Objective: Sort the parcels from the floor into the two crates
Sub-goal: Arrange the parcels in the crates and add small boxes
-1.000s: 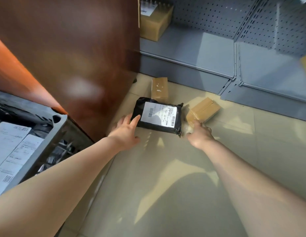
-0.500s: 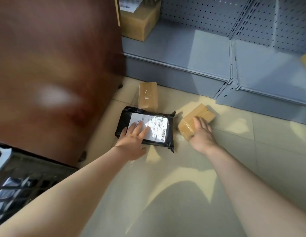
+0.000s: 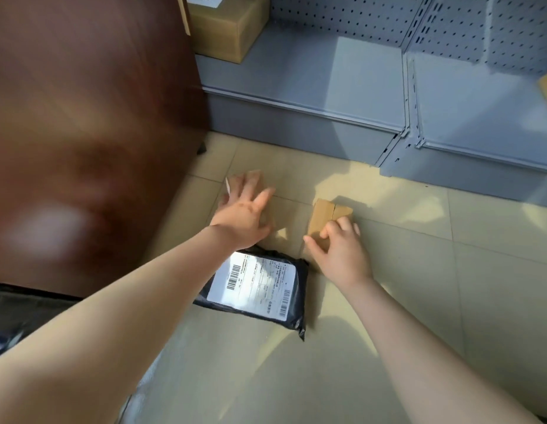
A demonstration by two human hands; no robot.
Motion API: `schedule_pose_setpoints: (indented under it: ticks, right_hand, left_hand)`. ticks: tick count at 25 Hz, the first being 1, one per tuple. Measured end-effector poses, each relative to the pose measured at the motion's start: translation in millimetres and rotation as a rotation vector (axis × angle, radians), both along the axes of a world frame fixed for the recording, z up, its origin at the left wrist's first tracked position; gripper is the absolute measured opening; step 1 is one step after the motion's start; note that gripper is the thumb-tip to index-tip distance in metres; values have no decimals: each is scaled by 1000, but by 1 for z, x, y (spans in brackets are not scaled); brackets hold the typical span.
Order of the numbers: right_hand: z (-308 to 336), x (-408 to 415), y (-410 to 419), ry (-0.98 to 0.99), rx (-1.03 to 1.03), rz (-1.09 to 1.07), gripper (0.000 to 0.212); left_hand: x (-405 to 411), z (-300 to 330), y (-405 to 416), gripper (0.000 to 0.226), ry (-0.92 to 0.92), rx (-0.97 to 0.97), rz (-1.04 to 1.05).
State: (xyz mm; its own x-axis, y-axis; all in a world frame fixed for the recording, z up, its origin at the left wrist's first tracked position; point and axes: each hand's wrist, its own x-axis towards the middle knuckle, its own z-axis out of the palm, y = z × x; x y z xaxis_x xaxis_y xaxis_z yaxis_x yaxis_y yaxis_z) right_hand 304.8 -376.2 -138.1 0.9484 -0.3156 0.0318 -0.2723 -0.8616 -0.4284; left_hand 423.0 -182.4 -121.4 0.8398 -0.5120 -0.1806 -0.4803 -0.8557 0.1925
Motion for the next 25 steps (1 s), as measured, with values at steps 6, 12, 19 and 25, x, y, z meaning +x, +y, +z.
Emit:
schedule_pose_setpoints:
  ticks: [6, 12, 19, 25]
  right_hand:
    - [5, -16, 32, 115, 191, -89, 77]
    - [6, -75, 72, 377, 282, 0, 107]
    - [17, -124, 107, 527, 253, -17, 104]
    - [42, -157, 103, 550, 444, -111, 95]
  left_hand:
    - [-41, -9, 6, 66, 118, 87, 9]
    - [-118, -8, 50, 85, 111, 228, -142]
    - [-209, -5, 93, 105, 84, 369, -281]
    - [-255, 9, 132, 113, 147, 464, -333]
